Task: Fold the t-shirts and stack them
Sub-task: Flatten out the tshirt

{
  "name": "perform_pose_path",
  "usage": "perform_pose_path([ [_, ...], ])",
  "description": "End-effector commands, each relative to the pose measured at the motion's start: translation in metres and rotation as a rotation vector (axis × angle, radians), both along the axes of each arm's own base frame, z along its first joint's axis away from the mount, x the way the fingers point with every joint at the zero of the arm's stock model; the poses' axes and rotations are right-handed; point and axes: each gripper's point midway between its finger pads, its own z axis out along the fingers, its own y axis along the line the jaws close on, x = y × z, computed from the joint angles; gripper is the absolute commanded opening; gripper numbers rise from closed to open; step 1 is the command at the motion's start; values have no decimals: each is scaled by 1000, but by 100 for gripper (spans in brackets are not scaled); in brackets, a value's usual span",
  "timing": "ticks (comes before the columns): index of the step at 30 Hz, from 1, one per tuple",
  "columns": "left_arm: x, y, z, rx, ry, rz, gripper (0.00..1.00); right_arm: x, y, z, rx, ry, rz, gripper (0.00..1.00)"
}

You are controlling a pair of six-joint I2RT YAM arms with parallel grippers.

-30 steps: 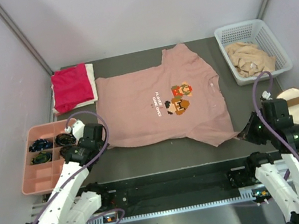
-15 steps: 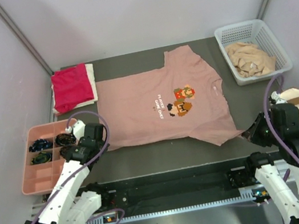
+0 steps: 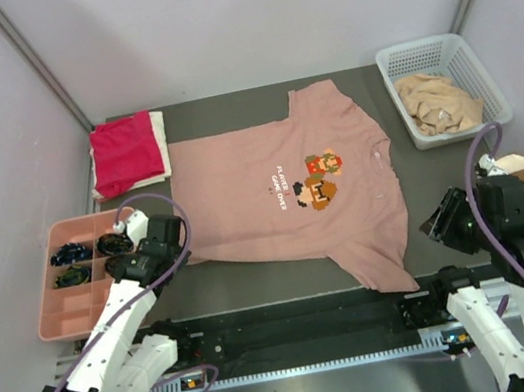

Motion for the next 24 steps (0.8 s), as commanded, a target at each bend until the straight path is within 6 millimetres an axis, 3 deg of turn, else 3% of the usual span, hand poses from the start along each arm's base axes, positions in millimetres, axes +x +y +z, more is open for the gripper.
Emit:
perform_pose_path([
  [1, 4, 2, 13, -8, -36, 30, 3, -2, -1, -12, -12, 99, 0, 47],
  [9, 1, 2, 16, -17, -31, 48, 5, 53, 3, -3, -9, 31, 24, 48],
  [13, -5, -11, 13, -110, -16, 54, 6, 73, 3, 1, -18, 15, 37, 49],
  [14, -9, -21, 12, -170, -2, 34, 6, 79, 4, 3, -18, 6, 40, 49],
  [19, -32, -43, -8, -337, 70, 66, 8, 90, 6, 2, -11, -2, 46, 50],
  [24, -49, -43, -5, -392, 55, 91, 12, 91, 8, -3, -2, 0, 48, 51],
])
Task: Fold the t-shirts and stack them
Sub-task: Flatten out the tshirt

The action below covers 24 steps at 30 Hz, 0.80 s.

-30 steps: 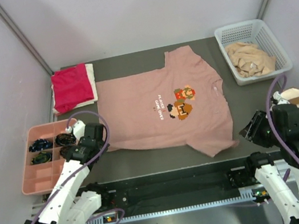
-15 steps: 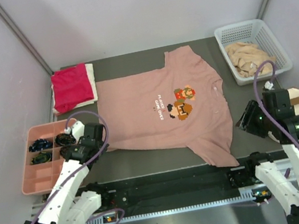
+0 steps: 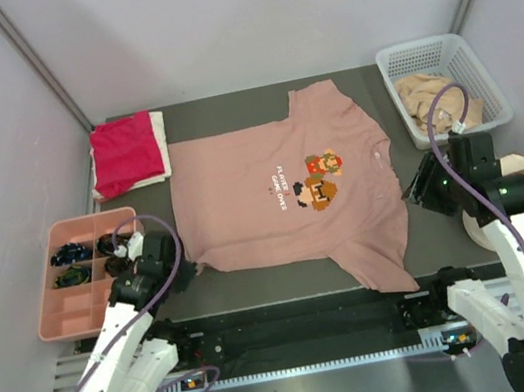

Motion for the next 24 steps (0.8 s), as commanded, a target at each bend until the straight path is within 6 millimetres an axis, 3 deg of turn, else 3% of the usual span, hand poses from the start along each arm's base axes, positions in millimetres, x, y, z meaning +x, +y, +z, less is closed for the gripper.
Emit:
perform_pose_path([
  [1, -19, -6, 3, -89, 25, 40, 12, 12, 4, 9, 12, -73, 17, 51],
  [10, -37, 1, 5, -100, 69, 102, 15, 13, 6, 6, 27, -74, 20, 51],
  [12, -37, 3, 4, -92, 75, 117, 26, 13, 7, 6, 32, -74, 22, 52],
  [13, -37, 5, 3, -86, 75, 123, 39, 13, 8, 5, 32, -73, 24, 52],
  [15, -34, 6, 5, -81, 66, 133, 43, 12, 8, 5, 32, -71, 24, 52],
  [16, -31, 6, 7, -82, 55, 134, 52, 13, 7, 6, 30, -75, 25, 52],
  [17, -27, 5, 13, -84, 36, 136, 54, 12, 7, 5, 29, -72, 28, 52],
  [19, -19, 5, 19, -76, 2, 127, 54, 12, 8, 1, 28, -66, 35, 52],
  [24, 23, -3, 50, -29, -138, 22, 54, 15, 18, -19, 42, -24, 96, 52],
])
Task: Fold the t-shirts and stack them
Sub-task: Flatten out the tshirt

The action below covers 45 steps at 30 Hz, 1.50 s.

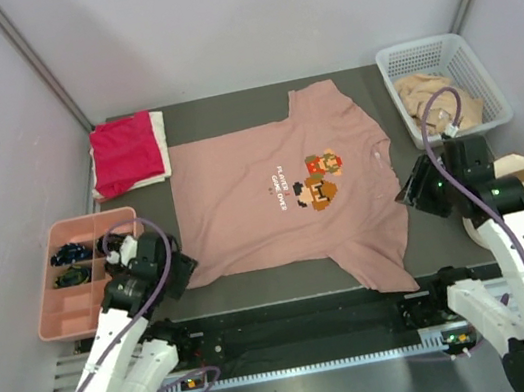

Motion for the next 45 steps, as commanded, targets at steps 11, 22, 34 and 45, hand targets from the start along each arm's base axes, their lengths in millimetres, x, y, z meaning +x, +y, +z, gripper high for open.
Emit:
perform_pose_path([
  [11, 120, -23, 45, 197, -229, -259, 55, 0, 61, -41, -68, 112, 248, 58],
  [22, 153, -27, 10, 254, -180, -271, 54, -36, 23, -74, -74, 165, -40, 58],
  [34, 156, -32, -4, 242, -146, -290, 52, -62, 4, -116, -97, 265, -196, 51],
  [45, 150, -29, -11, 244, -125, -281, 50, -65, 5, -135, -89, 295, -208, 48],
])
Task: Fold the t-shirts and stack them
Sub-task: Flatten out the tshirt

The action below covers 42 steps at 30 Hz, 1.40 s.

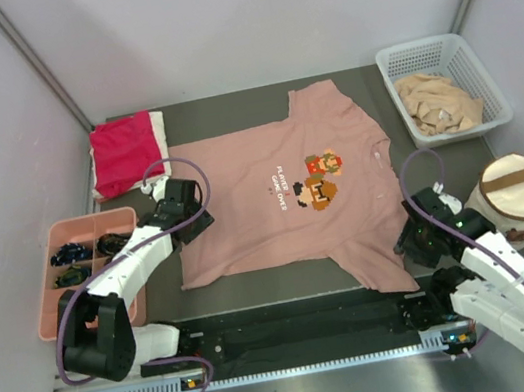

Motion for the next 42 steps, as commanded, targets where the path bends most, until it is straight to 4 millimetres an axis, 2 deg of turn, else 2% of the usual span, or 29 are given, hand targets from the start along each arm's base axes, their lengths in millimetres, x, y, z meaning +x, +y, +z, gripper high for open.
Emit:
perform_pose_path([
  [1, 11, 0, 13, -14, -66, 13, 50, 7, 2, -5, -3, -17, -15, 48],
  [14, 7, 5, 8, 7, -55, 30, 49, 28, 9, -20, -21, -5, 9, 45],
  [24, 8, 7, 2, 24, -38, 37, 48, 33, 11, -33, -27, 16, 14, 40],
  [27, 8, 8, 2, 27, -38, 37, 48, 32, 12, -38, -30, 28, 16, 34],
  [28, 8, 8, 1, 30, -38, 39, 48, 33, 11, -39, -31, 26, 14, 21],
  [30, 8, 8, -1, 31, -35, 39, 48, 32, 12, -41, -30, 35, 16, 10],
  [31, 9, 8, -2, 31, -36, 38, 48, 31, 12, -42, -31, 39, 14, 0],
  [40, 13, 7, -32, 74, 72, 32, 45, 27, 8, -39, -40, 40, 10, 0],
  [41, 12, 10, -39, 96, 102, 37, 46, 27, 8, -39, -39, 37, 10, 0],
  [42, 15, 10, -39, 105, 106, 36, 49, 26, 8, -38, -39, 37, 11, 0],
])
